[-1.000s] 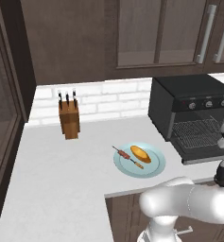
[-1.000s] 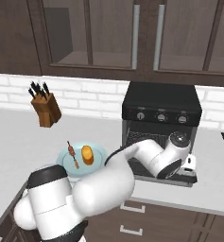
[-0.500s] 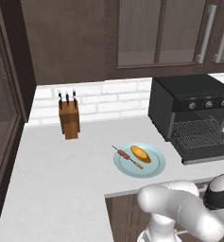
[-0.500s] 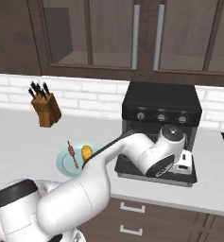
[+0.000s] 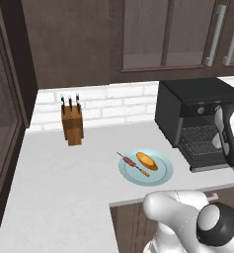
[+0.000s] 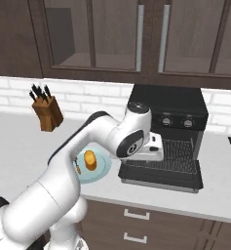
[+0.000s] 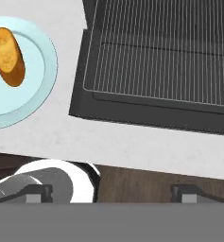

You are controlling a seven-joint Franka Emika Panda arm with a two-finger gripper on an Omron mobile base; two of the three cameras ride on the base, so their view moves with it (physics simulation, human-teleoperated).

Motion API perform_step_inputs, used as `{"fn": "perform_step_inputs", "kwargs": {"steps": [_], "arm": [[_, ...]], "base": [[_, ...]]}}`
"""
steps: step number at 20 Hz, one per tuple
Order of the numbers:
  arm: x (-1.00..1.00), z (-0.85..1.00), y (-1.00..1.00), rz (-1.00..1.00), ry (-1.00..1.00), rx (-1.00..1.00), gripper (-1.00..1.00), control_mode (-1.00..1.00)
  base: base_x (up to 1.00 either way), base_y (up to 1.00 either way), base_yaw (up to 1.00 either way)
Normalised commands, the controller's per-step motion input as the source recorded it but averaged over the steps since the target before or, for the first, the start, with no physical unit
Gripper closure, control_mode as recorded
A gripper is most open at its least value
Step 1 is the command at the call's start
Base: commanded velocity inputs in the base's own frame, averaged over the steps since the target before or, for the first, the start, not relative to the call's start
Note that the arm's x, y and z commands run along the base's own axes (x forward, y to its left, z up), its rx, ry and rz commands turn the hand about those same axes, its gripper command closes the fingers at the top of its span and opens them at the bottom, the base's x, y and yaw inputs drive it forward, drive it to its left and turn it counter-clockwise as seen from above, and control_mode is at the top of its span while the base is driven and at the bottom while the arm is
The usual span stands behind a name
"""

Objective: Pick up the kebab skewer and baguette bread, and place them inside the toaster oven. Close the toaster oven door and start by setting the timer.

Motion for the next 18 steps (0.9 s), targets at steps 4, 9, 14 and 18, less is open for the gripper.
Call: {"fn": "perform_step_inputs", "kwargs": {"steps": [4,9,14,18], "arm": [[0.00,0.16,1.00,0.13,0.21,0.00,-1.00,-1.00],[0.06,-0.01,0.87,0.17,0.13,0.00,-1.00,-1.00],[0.33,-0.32,0.85,0.14,0.02,-0.02,-1.00,-1.00],[0.36,-0.21,0.47,0.11,0.01,0.00,-1.00,-1.00]], "base": [[0.00,0.00,0.00],[0.00,0.00,0.00],[0.00,0.00,0.00],[0.00,0.00,0.00]]}}
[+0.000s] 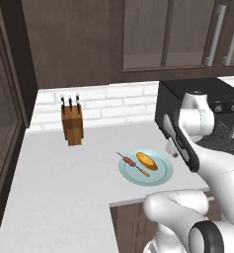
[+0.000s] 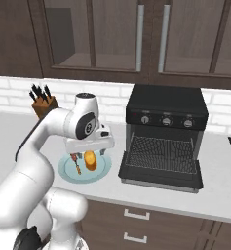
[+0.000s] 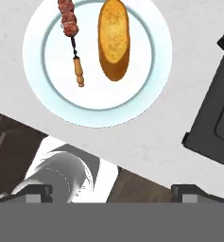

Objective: Pick up the kebab skewer and baguette bread, and place them inside the toaster oven. Close the toaster oven door and start by setting the timer.

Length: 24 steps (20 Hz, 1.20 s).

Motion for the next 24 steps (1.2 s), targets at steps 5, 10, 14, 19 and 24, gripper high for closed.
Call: {"fn": "perform_step_inputs", "kwargs": {"steps": [5,10,14,19,24], "arm": [[0.42,-0.11,0.39,0.07,0.04,0.00,-1.00,-1.00],[0.42,-0.09,0.14,0.04,0.06,0.00,-1.00,-1.00],[0.47,-0.14,0.21,0.04,0.03,0.00,-1.00,-1.00],[0.40,-0.13,0.24,0.04,0.05,0.00,-1.00,-1.00],[0.28,-0.14,0.23,0.03,0.04,0.00,-1.00,-1.00]], "base": [[0.00,0.00,0.00],[0.00,0.00,0.00],[0.00,0.00,0.00],[0.00,0.00,0.00],[0.00,0.00,0.00]]}}
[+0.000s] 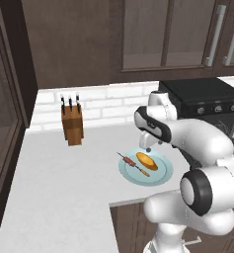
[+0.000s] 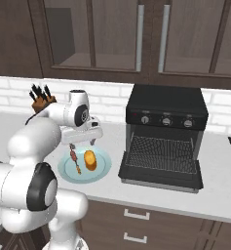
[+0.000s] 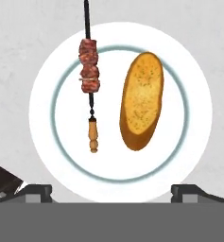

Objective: Pick up the kebab skewer and baguette bread, and place them inside the toaster oven. Close the toaster oven door and start by setting the timer.

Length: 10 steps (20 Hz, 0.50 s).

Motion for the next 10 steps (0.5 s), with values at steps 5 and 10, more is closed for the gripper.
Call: {"fn": "perform_step_inputs", "kwargs": {"steps": [5,10], "arm": [[0.24,-0.23,0.05,0.02,0.01,0.00,-1.00,-1.00],[0.31,-0.43,0.00,0.02,0.00,0.00,-1.00,-1.00]], "base": [[0.00,0.00,0.00],[0.00,0.00,0.00]]}}
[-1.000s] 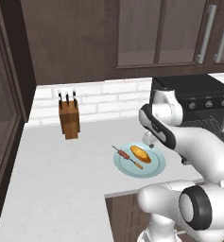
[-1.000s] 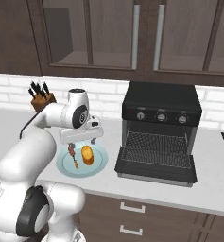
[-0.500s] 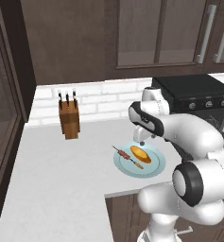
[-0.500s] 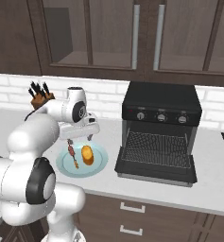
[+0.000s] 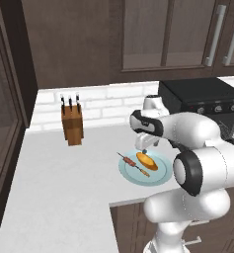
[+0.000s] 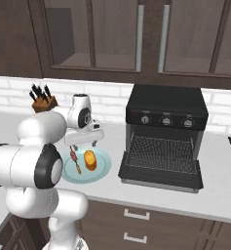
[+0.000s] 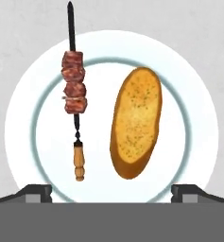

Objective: Pick up the kebab skewer and baguette bread, and place them inside the toaster oven. Close the toaster oven door and start by setting the timer.

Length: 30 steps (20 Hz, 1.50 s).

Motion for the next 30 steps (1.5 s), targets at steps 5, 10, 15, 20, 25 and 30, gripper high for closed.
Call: {"fn": "perform_step_inputs", "kwargs": {"steps": [5,10,15,20,25,30], "arm": [[0.15,-0.46,0.00,0.03,-0.01,0.00,-1.00,-1.00],[0.13,-0.32,0.00,0.02,0.00,0.00,-1.00,-1.00],[0.08,-0.31,-0.01,0.01,0.00,0.00,-1.00,-1.00],[0.01,-0.33,-0.02,0.01,-0.03,0.00,-1.00,-1.00],[0.01,-0.24,-0.03,0.01,-0.03,0.00,-1.00,-1.00],[0.03,-0.17,-0.08,0.01,-0.05,0.00,-1.00,-1.00]], "base": [[0.00,0.00,0.00],[0.00,0.00,0.00],[0.00,0.00,0.00],[0.00,0.00,0.00],[0.00,0.00,0.00],[0.00,0.00,0.00]]}}
